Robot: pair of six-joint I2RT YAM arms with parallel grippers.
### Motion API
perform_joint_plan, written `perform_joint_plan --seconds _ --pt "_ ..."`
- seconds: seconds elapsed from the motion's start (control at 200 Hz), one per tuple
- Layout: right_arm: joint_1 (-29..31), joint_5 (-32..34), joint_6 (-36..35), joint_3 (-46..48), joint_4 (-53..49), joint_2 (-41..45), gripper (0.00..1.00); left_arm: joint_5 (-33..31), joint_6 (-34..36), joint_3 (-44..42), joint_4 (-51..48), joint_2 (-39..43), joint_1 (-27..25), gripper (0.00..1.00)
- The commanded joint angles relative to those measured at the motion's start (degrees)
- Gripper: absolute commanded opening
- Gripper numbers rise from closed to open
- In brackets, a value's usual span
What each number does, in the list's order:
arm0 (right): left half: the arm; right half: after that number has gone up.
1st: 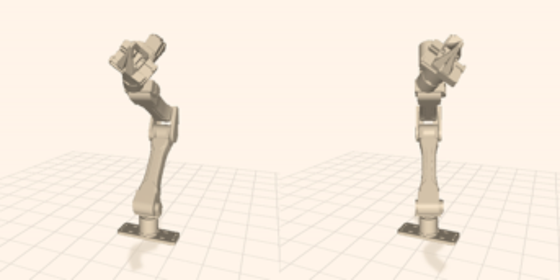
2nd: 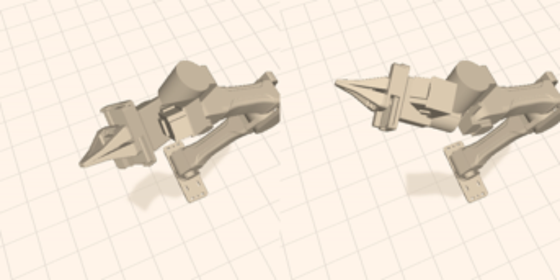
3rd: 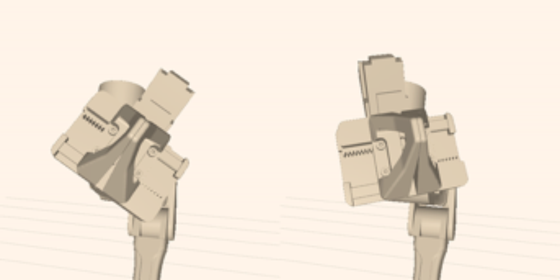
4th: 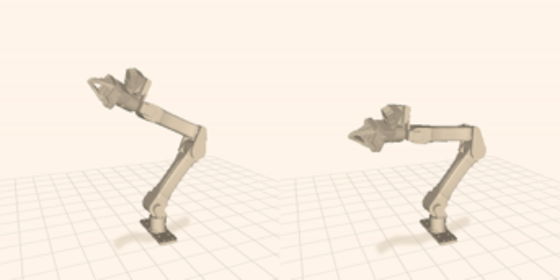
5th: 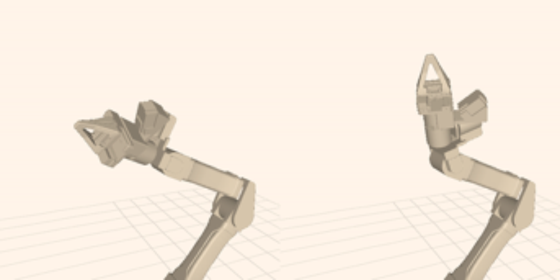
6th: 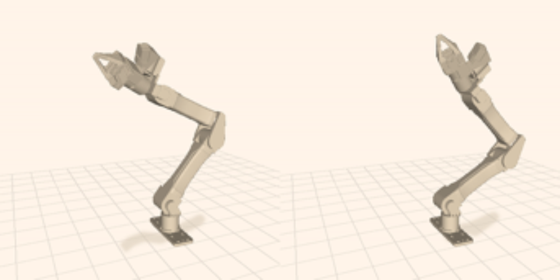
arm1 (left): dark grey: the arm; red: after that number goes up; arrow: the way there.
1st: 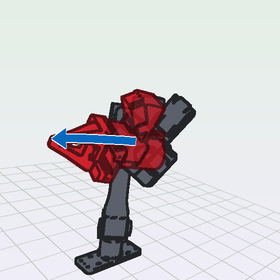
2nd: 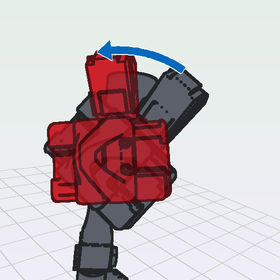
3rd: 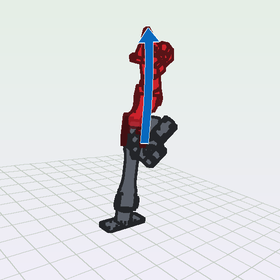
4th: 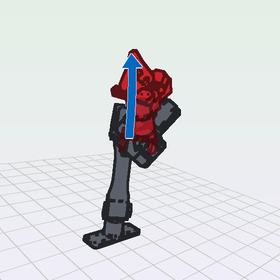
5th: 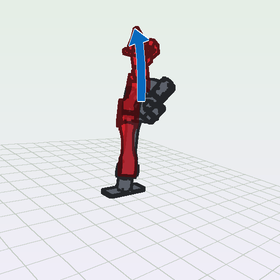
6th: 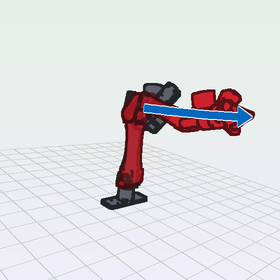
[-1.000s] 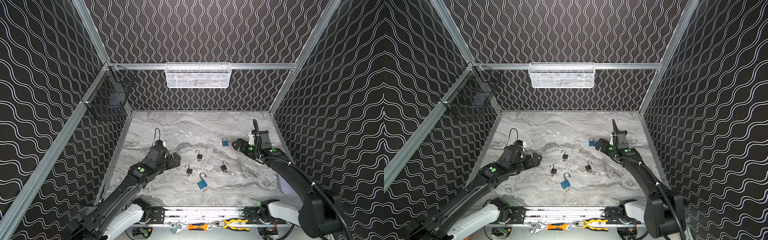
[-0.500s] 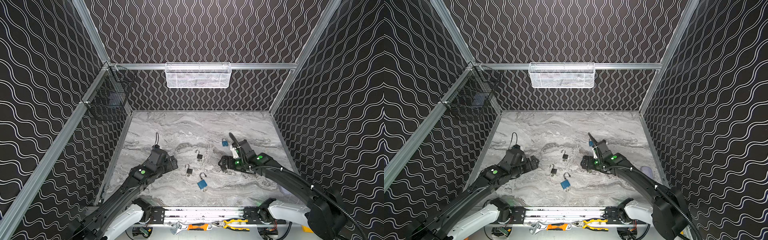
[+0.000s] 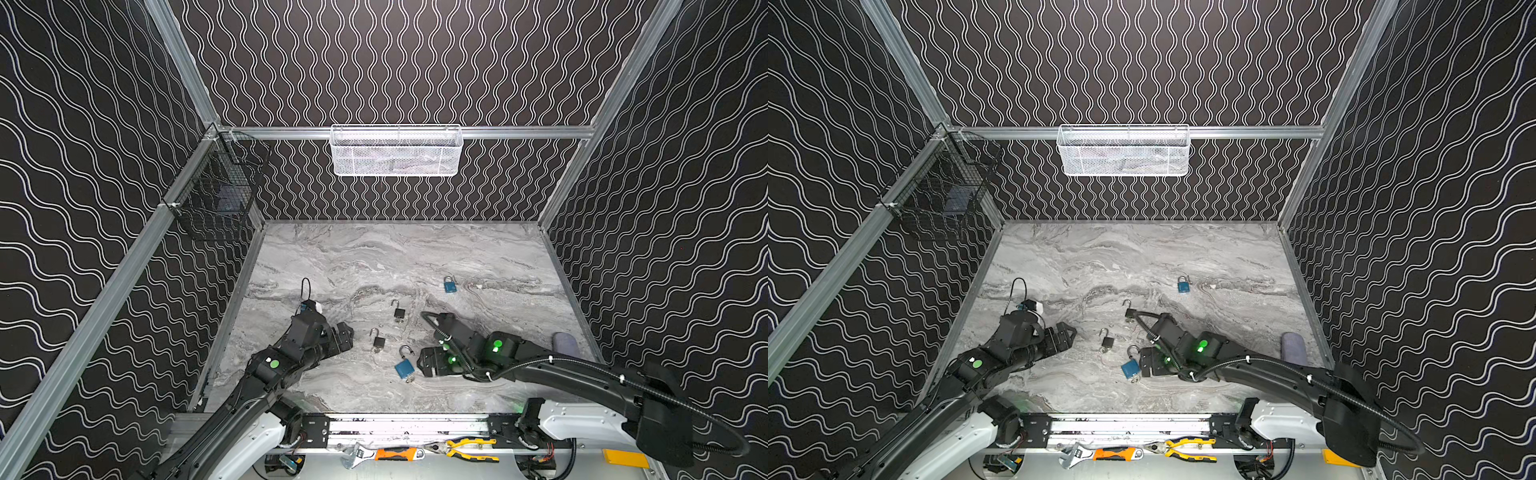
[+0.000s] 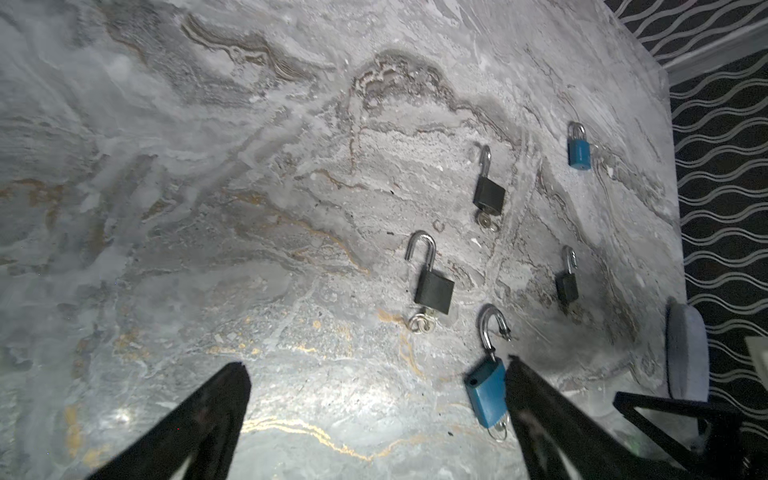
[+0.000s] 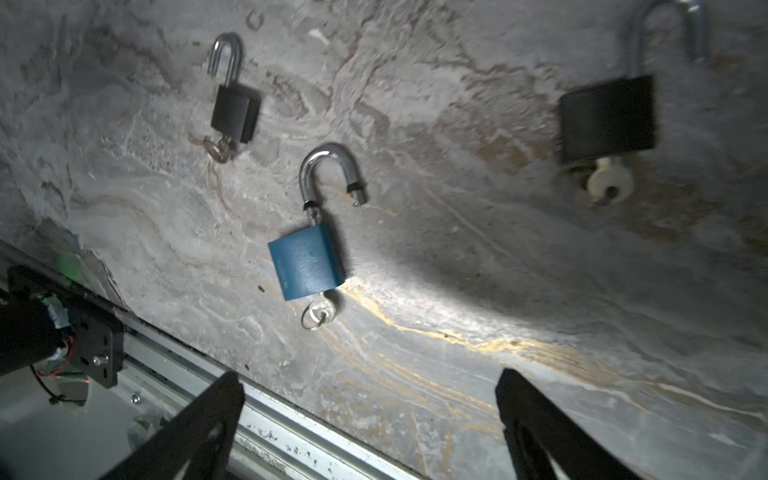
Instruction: Lock with the key
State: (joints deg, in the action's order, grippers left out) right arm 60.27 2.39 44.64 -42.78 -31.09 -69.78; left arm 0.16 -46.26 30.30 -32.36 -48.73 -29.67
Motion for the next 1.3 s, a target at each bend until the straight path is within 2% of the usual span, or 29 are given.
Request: perform_joint_plan --seconds 0.0,0.265,0.511,0.656,0.971,1.291 --pt "2.7 3.4 0.9 -1.6 2.4 -3.3 0.93 5.4 1.6 -0.2 1.0 -0.7 0.0 0.99" --pt "3.9 2.3 -6.3 -1.7 8.8 -9.3 0.84 7.9 0.4 -2.5 3.0 2.0 0.0 0.99" --pt "4.0 0.6 -10.4 -4.0 10.1 -15.7 0.8 8.4 0.6 -2.1 3.6 0.5 -0.1 0.98" --pt "4.1 0.1 -11.1 -4.0 11.5 -17.5 0.75 7.9 1.4 -1.3 2.5 0.3 -0.1 0.98" --pt "4.7 0.2 -12.7 -5.0 12.3 -21.3 0.71 5.5 0.9 -1.8 -0.1 2.5 0.0 0.97" --pt "6.7 4.1 -14.7 -7.8 10.4 -23.7 0.69 5.7 0.0 -3.0 0.4 2.3 0.0 0.97"
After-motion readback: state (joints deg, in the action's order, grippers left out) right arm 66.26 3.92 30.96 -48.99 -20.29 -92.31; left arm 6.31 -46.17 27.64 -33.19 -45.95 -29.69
